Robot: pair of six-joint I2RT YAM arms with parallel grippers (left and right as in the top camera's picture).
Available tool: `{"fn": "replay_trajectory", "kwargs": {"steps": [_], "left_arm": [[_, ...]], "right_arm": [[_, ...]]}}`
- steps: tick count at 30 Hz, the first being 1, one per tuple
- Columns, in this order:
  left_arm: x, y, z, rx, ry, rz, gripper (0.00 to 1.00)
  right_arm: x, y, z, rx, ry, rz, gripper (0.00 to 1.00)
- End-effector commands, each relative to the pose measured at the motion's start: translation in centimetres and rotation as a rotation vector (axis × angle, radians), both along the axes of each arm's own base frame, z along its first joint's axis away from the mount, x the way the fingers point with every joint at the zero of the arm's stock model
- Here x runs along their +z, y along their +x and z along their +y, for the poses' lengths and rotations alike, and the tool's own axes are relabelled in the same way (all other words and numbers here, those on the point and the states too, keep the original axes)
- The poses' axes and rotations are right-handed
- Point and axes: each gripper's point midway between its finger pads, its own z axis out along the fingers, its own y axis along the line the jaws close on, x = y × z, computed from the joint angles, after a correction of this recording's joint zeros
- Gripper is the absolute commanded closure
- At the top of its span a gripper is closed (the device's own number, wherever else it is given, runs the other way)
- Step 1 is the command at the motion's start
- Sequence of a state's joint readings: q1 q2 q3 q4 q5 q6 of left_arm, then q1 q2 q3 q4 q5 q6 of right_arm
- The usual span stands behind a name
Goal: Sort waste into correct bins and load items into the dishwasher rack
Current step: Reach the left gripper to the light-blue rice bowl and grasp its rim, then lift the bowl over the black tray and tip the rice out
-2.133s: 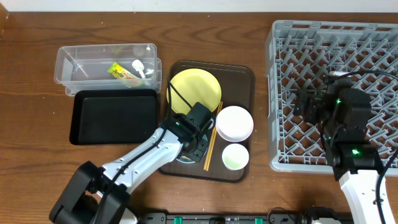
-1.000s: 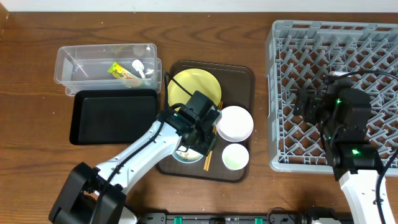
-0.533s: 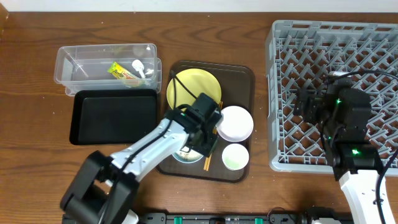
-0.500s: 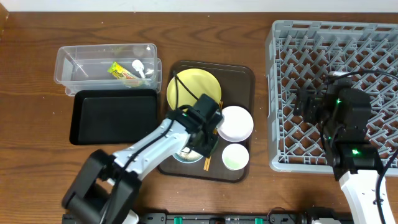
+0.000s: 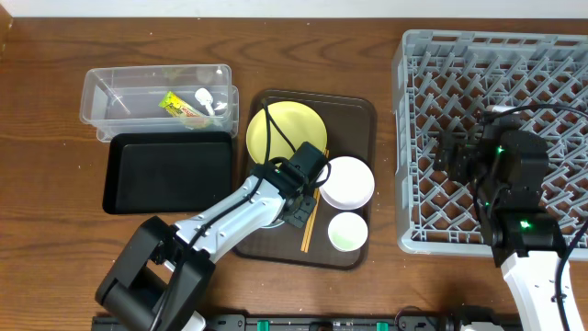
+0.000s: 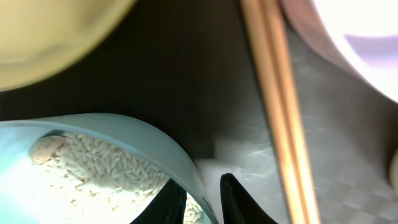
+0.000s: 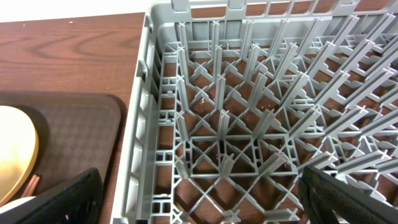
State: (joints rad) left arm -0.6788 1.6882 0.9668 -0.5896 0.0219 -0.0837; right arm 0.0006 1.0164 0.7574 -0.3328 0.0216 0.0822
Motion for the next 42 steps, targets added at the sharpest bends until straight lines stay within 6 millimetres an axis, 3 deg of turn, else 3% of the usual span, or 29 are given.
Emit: {"fn": "replay_trajectory", "kwargs": {"steps": [1,5,10,15,30,34,42], "left_arm": [[0.9,1.3,0.9,0.013,0.050,-0.075,0.78],[0.9,1.3,0.9,0.017,0.049,-0.075,0.75],[0.9,1.3,0.9,0.017,0.049,-0.074,0.61],[0.9,1.4,0.8,0.017,0.046,-0.078,0.61],[1.3,1.6,0.3,0.021,0.025,-0.083,0.94],[3.0,1.9,0.0,0.038,0.009,-0.094,0.94],[8.6,2.9,-0.5,0.047,-0.074,-0.176,0.94]], "right_arm": [[1.0,0.3,0.5,0.020,-0.005,-0.022,0.01],[1.0,0.3,0.5,0.020,-0.005,-0.022,0.01],[1.0,0.3,0.5,0.020,-0.005,-0.022,0.01],[1.0,0.2,0.5,0.020,-0.005,-0.022,0.01],[1.0,0.3,0.5,0.020,-0.005,-0.022,0.01],[1.0,0.3,0.5,0.020,-0.006,-0.022,0.01],[1.0,0.3,0.5,0.020,-0.005,-0.022,0.01]]}}
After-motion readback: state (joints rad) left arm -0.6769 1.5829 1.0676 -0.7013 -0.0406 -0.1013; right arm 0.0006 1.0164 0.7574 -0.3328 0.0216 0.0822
